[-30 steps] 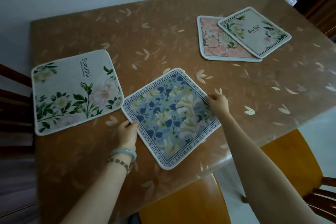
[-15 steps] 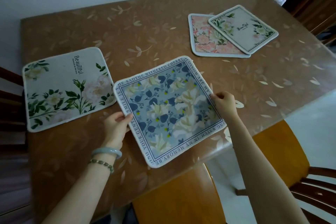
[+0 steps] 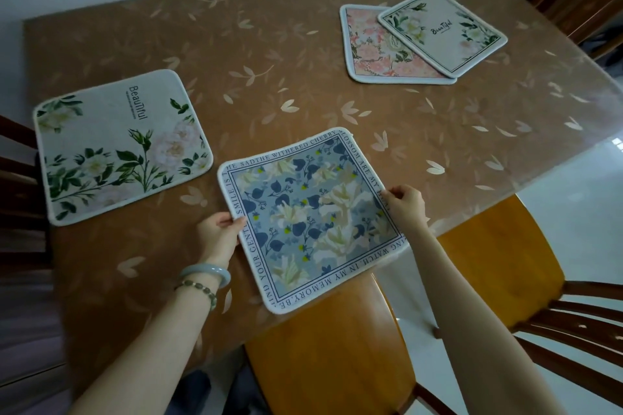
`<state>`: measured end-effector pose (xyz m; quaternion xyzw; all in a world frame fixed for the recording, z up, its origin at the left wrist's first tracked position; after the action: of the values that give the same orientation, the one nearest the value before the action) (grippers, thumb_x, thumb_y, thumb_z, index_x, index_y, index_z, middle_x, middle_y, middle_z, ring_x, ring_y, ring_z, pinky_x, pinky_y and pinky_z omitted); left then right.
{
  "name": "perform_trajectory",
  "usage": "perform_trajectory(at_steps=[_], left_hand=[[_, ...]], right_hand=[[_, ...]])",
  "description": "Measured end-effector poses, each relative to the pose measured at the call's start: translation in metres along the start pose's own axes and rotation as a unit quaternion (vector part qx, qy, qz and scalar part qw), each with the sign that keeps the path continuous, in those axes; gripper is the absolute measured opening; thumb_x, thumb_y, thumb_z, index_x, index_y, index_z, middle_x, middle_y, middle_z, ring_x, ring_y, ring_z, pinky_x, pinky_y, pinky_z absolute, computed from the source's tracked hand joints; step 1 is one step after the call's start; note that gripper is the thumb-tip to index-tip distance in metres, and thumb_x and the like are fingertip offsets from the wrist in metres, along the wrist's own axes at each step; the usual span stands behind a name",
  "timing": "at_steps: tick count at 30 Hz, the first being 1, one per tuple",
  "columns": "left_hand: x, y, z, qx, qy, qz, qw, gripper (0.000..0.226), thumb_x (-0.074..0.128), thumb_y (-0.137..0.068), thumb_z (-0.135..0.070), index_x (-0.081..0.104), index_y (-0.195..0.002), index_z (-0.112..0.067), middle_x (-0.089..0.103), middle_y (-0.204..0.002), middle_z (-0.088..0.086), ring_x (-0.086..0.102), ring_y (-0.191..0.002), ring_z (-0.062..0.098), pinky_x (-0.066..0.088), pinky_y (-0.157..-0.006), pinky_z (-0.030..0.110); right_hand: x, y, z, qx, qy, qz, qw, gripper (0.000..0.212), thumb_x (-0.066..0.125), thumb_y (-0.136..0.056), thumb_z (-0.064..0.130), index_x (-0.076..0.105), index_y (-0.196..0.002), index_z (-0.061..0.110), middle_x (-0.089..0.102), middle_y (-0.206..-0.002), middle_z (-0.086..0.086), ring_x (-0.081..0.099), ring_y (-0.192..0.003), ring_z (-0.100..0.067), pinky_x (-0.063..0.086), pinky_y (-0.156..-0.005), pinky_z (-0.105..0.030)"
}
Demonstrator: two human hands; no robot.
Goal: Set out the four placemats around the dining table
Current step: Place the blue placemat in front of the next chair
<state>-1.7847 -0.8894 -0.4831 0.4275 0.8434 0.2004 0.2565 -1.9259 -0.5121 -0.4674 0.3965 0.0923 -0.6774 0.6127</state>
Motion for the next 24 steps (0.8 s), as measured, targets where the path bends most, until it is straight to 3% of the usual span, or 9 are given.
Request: perform_trajectory(at_steps=[9,13,16,20,24], left_hand=[[-0.025,-0.001,0.017,-0.024,-0.047,-0.058,0.997,0.014,0.072,-0.082,-0.006,0.062,-0.074,-0.012,0.068,-0.079,0.01,0.068,-0.082,0.031,0.056,-0.081,0.043],[-0.027,0.0,0.016,-0.021,-0.073,-0.082,0.994,0.017,0.077,-0.079,-0.008,0.061,-0.086,-0.006,0.069,-0.087,0.014,0.066,-0.075,0.024,0.055,-0.069,0.035],[-0.03,0.0,0.017,-0.034,-0.07,-0.091,0.993,0.019,0.079,-0.076,-0.008,0.061,-0.082,-0.007,0.069,-0.084,0.013,0.068,-0.079,0.028,0.057,-0.077,0.041],[-0.036,0.001,0.02,-0.052,-0.06,-0.099,0.992,0.02,0.08,-0.074,-0.008,0.061,-0.077,-0.011,0.07,-0.082,0.013,0.07,-0.079,0.03,0.058,-0.079,0.043],[-0.036,0.003,0.014,-0.035,-0.075,-0.097,0.992,0.021,0.08,-0.075,-0.01,0.063,-0.087,-0.006,0.069,-0.087,0.013,0.07,-0.084,0.031,0.056,-0.072,0.037]], right_hand=[[0.025,0.008,0.0,-0.017,0.028,0.041,0.999,0.01,0.06,-0.091,0.022,0.065,-0.091,0.014,0.063,-0.081,0.003,0.059,-0.072,-0.009,0.045,-0.06,-0.023],[0.025,0.008,0.001,-0.028,0.045,0.043,0.998,0.006,0.06,-0.091,0.02,0.063,-0.086,0.018,0.061,-0.078,0.005,0.056,-0.071,-0.006,0.041,-0.055,-0.019],[0.025,0.008,0.002,-0.029,0.042,0.046,0.998,0.007,0.061,-0.091,0.02,0.063,-0.084,0.02,0.062,-0.077,0.007,0.057,-0.07,-0.004,0.04,-0.054,-0.017],[0.026,0.01,0.005,-0.039,0.041,0.057,0.997,0.007,0.063,-0.089,0.019,0.066,-0.082,0.019,0.064,-0.078,0.006,0.06,-0.071,-0.008,0.044,-0.059,-0.021],[0.027,0.012,0.009,-0.043,0.051,0.061,0.996,0.008,0.061,-0.089,0.015,0.065,-0.083,0.019,0.066,-0.085,0.002,0.061,-0.077,-0.013,0.046,-0.062,-0.022]])
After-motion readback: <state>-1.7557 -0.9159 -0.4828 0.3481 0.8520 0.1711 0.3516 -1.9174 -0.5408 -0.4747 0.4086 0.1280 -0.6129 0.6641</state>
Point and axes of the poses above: each hand's wrist, its own y-axis away from the middle knuckle, its own x-axis out of the palm, z = x × y, the point moved 8 cm from there along -y, towards the middle knuckle
